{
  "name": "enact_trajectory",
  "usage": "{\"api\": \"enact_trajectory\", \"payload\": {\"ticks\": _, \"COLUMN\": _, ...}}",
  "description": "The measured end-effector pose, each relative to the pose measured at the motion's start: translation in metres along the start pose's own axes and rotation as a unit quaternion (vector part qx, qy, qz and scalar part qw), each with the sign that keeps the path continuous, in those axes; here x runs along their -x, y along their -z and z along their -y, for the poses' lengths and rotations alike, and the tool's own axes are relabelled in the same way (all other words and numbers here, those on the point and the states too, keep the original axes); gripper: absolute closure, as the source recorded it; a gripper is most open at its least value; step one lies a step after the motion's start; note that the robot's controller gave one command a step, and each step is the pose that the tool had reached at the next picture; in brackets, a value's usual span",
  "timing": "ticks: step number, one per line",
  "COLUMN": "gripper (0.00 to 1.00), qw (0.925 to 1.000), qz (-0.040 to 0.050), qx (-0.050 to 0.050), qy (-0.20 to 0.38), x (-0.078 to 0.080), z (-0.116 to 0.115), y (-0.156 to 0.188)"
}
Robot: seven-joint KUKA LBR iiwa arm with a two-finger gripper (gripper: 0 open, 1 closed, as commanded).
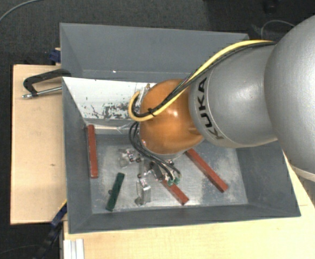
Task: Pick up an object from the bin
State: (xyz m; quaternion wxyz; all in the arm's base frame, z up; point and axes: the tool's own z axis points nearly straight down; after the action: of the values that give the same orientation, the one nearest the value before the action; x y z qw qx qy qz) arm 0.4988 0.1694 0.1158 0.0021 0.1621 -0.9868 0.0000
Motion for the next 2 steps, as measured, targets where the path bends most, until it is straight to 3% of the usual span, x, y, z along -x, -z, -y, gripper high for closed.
{"api": "enact_trajectory", "payload": {"ticks": 1, "gripper": 0.0, "qw": 0.9759, "qz": 0.002, "qx": 0.0, "qy": 0.218, "x": 0.0039, "z": -0.0227, "y": -0.0453}}
{"api": "enact_trajectory", "payload": {"ticks": 2, "gripper": 1.0, "qw": 0.976, "qz": 0.0022, "qx": 0.0, "qy": 0.218, "x": 0.0041, "z": -0.0227, "y": -0.0452}}
